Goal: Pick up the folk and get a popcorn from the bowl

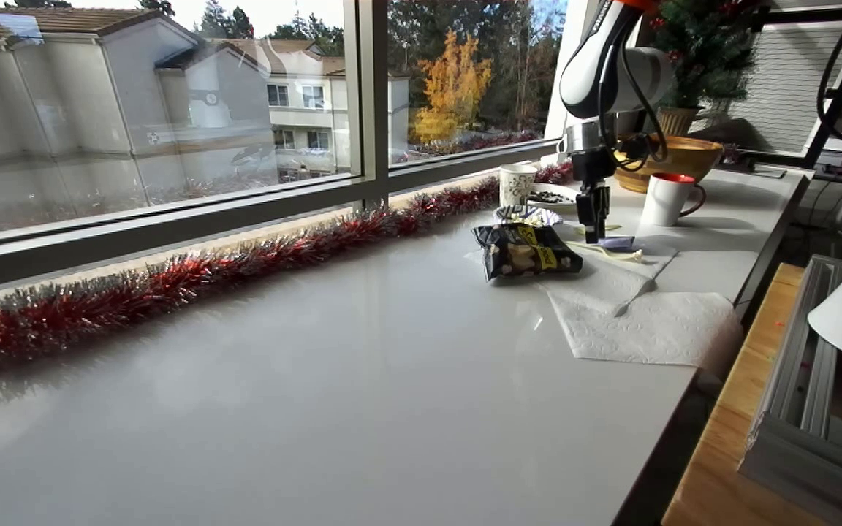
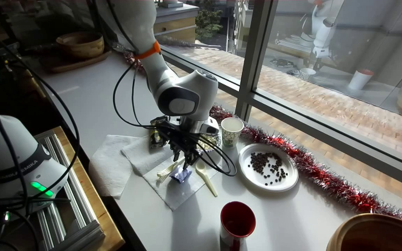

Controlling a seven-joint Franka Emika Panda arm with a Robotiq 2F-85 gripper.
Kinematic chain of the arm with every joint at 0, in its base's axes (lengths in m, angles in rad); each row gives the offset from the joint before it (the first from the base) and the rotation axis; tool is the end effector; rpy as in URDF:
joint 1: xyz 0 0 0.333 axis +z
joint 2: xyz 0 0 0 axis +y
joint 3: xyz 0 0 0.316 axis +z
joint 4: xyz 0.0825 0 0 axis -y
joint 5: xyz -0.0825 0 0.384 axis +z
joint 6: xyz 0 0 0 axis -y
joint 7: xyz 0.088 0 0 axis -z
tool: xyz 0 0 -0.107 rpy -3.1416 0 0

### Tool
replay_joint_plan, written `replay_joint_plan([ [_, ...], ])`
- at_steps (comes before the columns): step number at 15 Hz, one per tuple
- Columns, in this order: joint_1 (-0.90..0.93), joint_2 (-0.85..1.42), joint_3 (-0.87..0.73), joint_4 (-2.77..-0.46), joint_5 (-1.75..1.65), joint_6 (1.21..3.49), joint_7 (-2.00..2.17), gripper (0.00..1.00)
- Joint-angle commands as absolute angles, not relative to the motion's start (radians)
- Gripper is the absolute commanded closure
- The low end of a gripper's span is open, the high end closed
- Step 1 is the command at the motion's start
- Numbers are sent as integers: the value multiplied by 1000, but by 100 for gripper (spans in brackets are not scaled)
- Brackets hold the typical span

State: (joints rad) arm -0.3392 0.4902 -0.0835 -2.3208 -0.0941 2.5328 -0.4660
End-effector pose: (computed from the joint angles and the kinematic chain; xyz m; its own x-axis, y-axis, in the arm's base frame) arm 0.4363 -0.1996 0.1103 0.9507 0.1355 -0.2790 0.1229 -0.9905 -0.0623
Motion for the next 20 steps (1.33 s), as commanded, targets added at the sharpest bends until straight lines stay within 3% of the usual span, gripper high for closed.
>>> replay_joint_plan([
  [1,-342,489,-39,-2317,-31,2524,-471,50],
  [7,-331,499,-24,-2314,6,2542,-450,60],
  [12,-326,504,-41,-2316,-18,2523,-448,54],
  [14,-320,509,-48,-2318,-28,2520,-444,56],
  [16,-318,512,-52,-2318,-33,2519,-442,63],
  [18,-313,511,-59,-2321,-40,2518,-435,87],
  [20,-301,497,-69,-2334,-51,2523,-424,100],
])
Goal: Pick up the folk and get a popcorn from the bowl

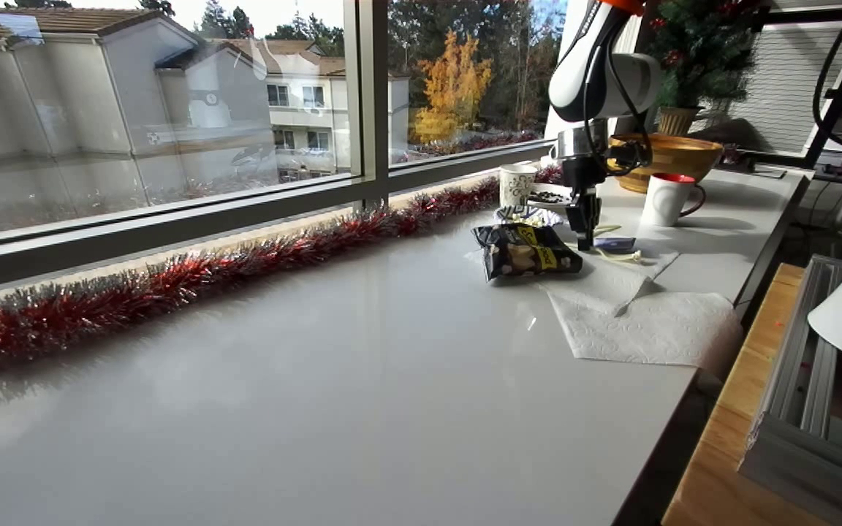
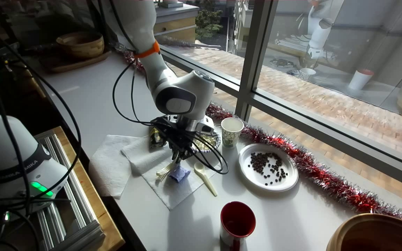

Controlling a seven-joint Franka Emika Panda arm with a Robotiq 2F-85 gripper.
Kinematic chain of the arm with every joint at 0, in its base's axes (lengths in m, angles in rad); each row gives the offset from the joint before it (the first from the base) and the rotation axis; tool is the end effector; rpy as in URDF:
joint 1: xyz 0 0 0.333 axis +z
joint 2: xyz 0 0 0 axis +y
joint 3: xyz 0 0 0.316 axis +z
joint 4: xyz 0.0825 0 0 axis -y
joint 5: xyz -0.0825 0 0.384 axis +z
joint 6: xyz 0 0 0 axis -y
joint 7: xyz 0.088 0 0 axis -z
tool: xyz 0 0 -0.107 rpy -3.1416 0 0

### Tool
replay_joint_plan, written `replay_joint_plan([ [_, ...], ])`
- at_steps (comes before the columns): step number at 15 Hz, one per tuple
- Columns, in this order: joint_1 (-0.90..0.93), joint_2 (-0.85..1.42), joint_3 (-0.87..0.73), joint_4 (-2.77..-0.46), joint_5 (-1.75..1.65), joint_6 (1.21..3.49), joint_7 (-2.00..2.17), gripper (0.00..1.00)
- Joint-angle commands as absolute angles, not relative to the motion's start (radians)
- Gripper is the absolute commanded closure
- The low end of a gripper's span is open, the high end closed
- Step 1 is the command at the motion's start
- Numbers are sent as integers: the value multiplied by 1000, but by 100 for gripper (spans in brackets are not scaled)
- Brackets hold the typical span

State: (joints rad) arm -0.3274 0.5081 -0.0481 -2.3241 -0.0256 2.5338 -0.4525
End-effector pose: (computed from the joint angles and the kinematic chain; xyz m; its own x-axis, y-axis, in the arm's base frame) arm 0.4402 -0.1760 0.1004 0.9539 0.1127 -0.2781 0.0878 -0.9911 -0.1005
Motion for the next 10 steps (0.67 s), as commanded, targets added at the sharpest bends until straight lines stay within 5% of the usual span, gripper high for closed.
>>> replay_joint_plan([
  [1,-279,483,-87,-2351,-72,2520,-399,100],
  [10,-199,320,-112,-2531,-106,2546,-285,97],
])
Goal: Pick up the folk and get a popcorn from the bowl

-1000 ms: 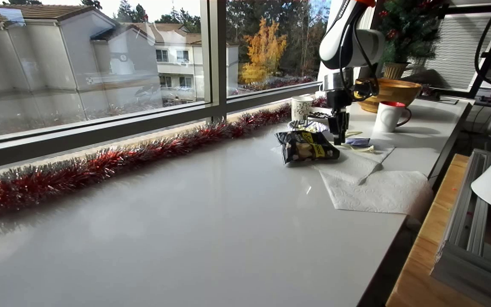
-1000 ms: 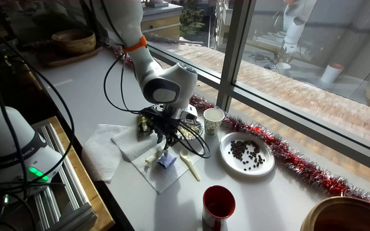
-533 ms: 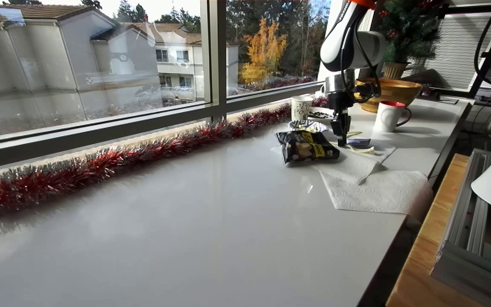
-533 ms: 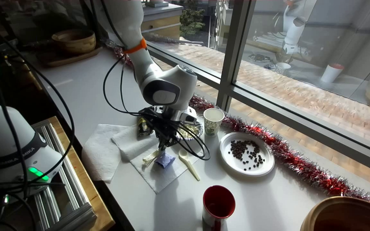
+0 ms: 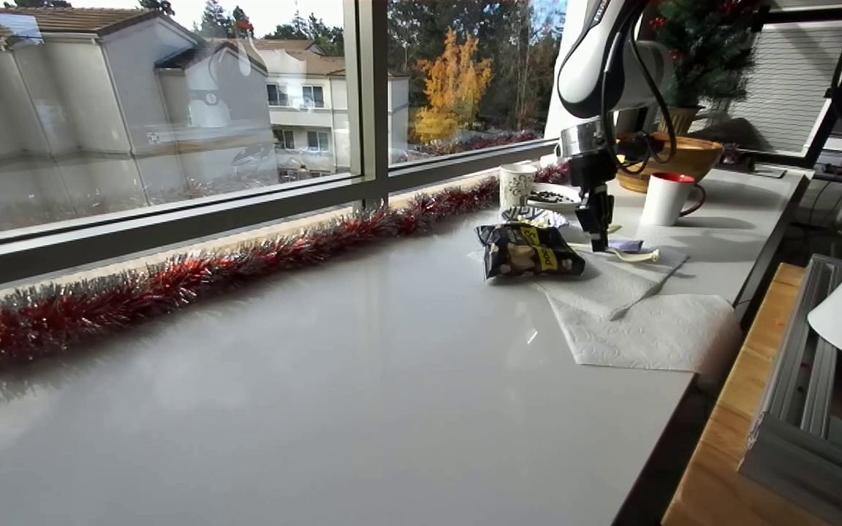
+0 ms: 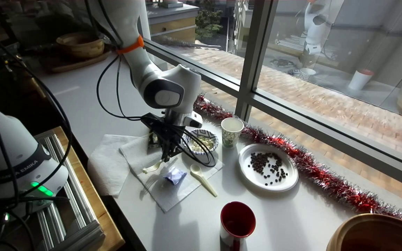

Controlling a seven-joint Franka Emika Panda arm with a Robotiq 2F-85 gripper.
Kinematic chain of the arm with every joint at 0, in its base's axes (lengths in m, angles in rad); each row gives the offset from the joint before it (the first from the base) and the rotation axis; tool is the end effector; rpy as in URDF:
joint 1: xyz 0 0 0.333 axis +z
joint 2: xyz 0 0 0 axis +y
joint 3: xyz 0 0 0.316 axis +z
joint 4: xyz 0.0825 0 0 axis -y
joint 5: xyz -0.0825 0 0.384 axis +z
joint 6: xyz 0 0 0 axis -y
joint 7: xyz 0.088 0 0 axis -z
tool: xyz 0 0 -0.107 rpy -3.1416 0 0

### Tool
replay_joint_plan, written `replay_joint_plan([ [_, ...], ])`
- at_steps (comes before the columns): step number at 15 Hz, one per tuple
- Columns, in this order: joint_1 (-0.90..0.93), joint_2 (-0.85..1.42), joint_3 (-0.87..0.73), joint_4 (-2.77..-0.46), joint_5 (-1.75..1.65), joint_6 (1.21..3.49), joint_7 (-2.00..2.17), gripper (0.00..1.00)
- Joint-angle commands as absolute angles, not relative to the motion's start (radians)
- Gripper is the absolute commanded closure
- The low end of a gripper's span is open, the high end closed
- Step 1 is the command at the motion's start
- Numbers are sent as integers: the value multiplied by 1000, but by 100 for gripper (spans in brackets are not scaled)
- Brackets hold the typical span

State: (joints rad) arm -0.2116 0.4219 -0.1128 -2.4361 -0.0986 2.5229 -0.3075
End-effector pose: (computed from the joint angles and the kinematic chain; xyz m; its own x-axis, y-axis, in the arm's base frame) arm 0.4153 -0.1448 0.1132 0.9381 0.0759 -0.3378 0.0698 -0.9971 -0.0300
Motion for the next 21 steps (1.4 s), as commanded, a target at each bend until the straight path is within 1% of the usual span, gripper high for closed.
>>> replay_joint_plan([
  [1,-198,295,-111,-2556,-101,2576,-282,97],
  [4,-226,234,-99,-2618,-41,2712,-295,97],
  [6,-273,217,-67,-2637,73,2775,-337,97],
  [9,-340,191,-3,-2670,267,2868,-396,97],
  [12,-427,151,100,-2693,497,2960,-491,97],
  [13,-450,131,128,-2693,560,2959,-514,97],
  [14,-449,111,117,-2693,515,2868,-560,97],
  [15,-417,187,88,-2656,478,2929,-494,88],
  [18,-433,150,101,-2669,481,2891,-522,88],
  [19,-433,146,101,-2671,481,2890,-523,97],
  [21,-440,175,96,-2638,518,2925,-475,97],
])
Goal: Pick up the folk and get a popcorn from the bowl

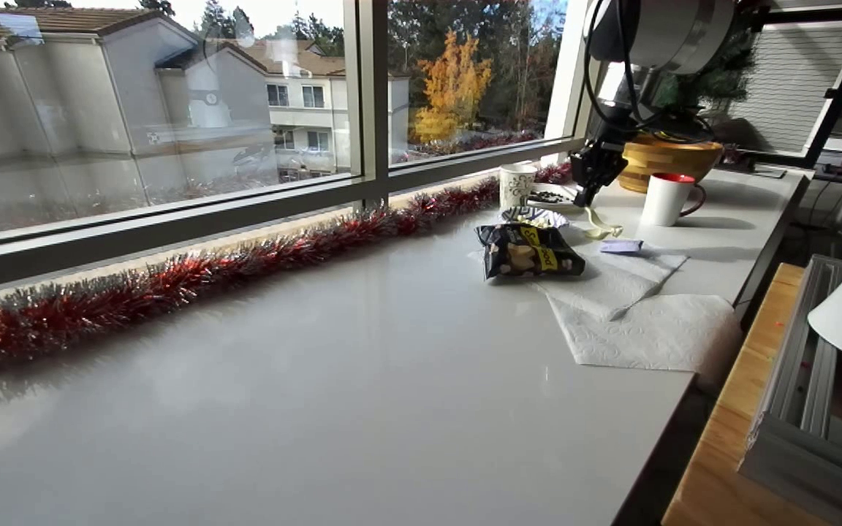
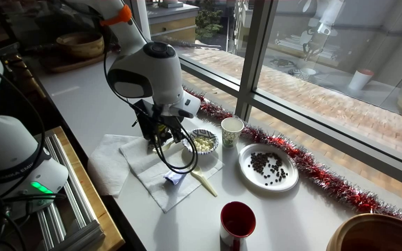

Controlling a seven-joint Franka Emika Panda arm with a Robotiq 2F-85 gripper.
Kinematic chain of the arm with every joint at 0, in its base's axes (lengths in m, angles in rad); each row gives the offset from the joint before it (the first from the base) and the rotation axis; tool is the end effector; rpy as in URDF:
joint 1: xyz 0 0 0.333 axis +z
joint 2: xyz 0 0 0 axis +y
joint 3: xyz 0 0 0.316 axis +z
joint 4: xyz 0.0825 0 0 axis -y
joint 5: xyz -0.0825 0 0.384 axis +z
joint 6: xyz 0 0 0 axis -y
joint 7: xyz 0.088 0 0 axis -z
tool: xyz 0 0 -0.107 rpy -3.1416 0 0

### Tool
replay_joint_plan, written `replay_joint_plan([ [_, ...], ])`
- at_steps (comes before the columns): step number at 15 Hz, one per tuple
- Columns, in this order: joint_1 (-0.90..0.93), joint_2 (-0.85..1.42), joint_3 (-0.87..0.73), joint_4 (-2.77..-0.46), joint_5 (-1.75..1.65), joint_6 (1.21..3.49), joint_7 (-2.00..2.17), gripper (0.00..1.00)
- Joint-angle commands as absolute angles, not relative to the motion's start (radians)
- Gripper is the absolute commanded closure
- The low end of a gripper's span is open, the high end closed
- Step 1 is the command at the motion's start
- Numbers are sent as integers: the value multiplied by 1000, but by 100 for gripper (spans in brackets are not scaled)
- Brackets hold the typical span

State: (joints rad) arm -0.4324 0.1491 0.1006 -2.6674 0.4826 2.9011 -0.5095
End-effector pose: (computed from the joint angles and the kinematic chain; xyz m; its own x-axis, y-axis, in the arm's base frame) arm 0.3882 -0.1615 0.1942 0.9501 -0.2895 0.1164 -0.2759 -0.9536 -0.1202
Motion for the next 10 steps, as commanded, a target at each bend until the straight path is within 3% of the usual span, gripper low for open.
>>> replay_joint_plan([
  [1,-450,184,97,-2620,549,2935,-452,97],
  [10,-490,337,32,-2498,574,2975,-330,97],
])
